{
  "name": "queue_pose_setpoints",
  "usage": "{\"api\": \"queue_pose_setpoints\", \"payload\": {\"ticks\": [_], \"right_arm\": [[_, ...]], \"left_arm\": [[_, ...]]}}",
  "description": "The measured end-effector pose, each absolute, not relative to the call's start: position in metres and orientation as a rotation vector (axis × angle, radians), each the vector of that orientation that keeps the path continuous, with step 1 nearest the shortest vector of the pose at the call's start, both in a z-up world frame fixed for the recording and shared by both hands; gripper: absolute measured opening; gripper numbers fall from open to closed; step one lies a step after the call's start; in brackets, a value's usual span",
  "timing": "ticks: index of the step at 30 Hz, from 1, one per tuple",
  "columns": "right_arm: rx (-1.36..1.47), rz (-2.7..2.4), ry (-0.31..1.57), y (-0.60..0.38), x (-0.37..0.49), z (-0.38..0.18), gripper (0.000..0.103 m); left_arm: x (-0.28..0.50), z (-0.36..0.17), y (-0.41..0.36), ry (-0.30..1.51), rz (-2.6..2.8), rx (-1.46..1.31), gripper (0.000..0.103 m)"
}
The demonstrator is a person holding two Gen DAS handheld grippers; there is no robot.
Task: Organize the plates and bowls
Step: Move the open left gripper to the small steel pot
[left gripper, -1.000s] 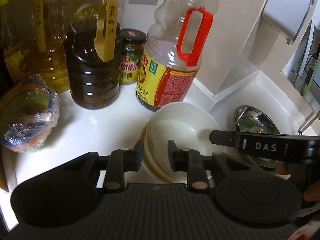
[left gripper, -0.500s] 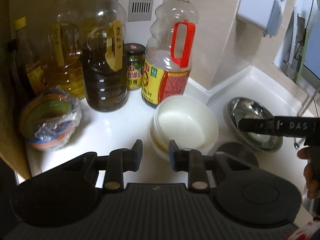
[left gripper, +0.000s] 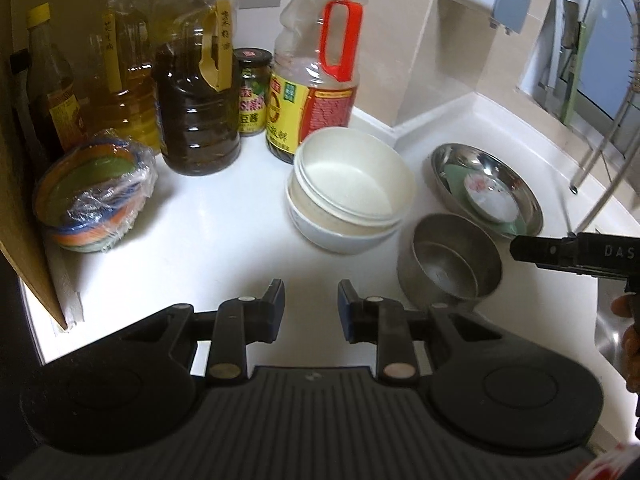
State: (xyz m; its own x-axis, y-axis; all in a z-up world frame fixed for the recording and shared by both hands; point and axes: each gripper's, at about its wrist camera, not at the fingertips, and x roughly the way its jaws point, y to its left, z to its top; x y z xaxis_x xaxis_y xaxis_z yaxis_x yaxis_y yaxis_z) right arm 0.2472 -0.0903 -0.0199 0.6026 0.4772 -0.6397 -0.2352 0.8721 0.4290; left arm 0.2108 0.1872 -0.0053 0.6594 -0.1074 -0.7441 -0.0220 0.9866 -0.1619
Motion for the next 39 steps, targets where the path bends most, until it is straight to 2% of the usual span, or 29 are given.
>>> {"api": "queue_pose_setpoints", "payload": {"ticks": [13, 39], "right_arm": [[0.224, 0.479, 0.862, -0.098, 0.227, -0.029, 0.061], [0.132, 0.612, 0.922, -0.171, 0.204, -0.044, 0.061]], "left_arm": [[0.188, -0.018, 0.163, 0.905, -0.022, -0.181, 0.025], [0.144, -0.022, 0.063, 0.957, 0.111, -0.207, 0.025]]}}
